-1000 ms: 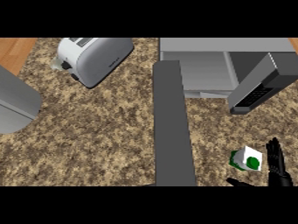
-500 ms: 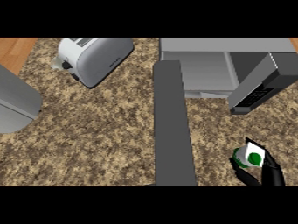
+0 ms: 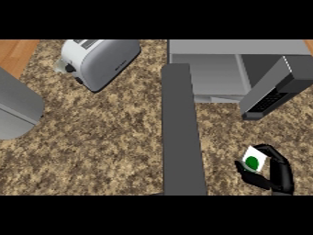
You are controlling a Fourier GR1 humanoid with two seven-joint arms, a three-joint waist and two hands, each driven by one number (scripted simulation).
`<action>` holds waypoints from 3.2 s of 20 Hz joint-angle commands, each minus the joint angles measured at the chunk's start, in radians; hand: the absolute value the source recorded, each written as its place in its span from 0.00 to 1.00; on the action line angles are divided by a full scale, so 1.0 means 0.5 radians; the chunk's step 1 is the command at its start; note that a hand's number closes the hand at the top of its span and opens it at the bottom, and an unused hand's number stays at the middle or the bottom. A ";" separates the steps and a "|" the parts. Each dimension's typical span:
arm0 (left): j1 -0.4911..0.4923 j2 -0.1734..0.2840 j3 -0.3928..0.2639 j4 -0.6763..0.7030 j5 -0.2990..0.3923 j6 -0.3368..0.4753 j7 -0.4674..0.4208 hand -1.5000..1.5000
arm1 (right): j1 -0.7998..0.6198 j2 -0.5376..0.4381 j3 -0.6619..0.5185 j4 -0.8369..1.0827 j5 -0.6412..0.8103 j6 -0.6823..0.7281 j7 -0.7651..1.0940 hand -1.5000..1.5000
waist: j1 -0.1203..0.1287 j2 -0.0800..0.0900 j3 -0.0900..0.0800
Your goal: Pick up the milk, place it into the microwave and close the microwave
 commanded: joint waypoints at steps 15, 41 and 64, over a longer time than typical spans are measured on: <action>0.070 -0.008 0.109 0.041 0.082 -0.136 -0.025 0.00 | -0.363 0.043 0.241 -0.147 0.019 0.471 0.168 1.00 | -0.014 -0.010 -0.001; -0.060 0.048 0.171 0.161 0.086 -0.167 0.039 0.00 | -1.374 0.239 0.315 0.181 0.494 -0.629 1.002 1.00 | 0.060 0.020 0.003; -0.318 0.075 0.048 0.382 -0.049 -0.166 -0.001 0.00 | -1.768 -0.199 0.197 0.887 0.711 -1.340 0.827 1.00 | 0.230 0.120 0.010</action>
